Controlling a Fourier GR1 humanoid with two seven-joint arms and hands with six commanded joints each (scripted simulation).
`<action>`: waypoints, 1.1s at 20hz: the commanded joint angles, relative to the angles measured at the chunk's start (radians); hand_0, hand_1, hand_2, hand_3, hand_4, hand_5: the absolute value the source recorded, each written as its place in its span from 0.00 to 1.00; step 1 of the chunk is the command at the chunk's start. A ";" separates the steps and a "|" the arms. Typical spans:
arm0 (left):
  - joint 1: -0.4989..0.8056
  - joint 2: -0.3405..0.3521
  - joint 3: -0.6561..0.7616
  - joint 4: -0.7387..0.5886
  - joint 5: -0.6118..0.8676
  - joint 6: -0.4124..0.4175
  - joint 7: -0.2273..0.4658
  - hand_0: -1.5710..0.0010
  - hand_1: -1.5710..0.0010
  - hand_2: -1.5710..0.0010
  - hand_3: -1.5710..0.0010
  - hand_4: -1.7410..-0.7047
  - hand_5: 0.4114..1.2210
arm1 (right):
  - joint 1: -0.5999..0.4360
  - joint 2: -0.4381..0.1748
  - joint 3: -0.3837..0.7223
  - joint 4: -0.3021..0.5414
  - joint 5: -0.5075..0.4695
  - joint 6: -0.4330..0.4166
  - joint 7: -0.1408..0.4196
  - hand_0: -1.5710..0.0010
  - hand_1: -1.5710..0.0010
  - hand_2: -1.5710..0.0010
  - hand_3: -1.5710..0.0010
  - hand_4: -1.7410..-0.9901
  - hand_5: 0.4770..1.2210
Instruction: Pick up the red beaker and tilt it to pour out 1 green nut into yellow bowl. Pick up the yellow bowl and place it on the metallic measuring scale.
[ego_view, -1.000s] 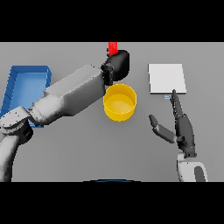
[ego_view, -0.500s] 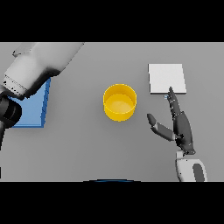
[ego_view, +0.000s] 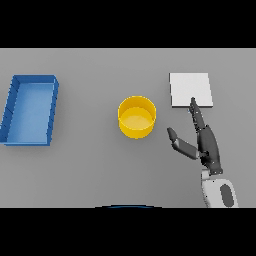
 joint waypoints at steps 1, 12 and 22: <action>0.036 0.007 0.028 -0.001 0.031 0.030 0.049 0.00 0.00 0.00 0.01 0.00 1.00 | -0.007 -0.006 0.002 0.004 0.004 0.005 0.002 1.00 1.00 1.00 1.00 0.81 0.18; 0.557 -0.018 0.234 -0.297 0.347 0.265 0.297 0.00 0.00 0.00 0.00 0.00 1.00 | -0.004 -0.025 -0.002 0.014 -0.011 0.026 -0.016 1.00 1.00 1.00 1.00 0.80 0.26; 0.928 -0.095 0.233 -0.756 0.456 0.307 0.511 0.00 0.00 0.00 0.00 0.08 0.56 | -0.001 -0.020 0.010 0.011 -0.005 0.032 -0.017 1.00 1.00 1.00 1.00 0.78 0.26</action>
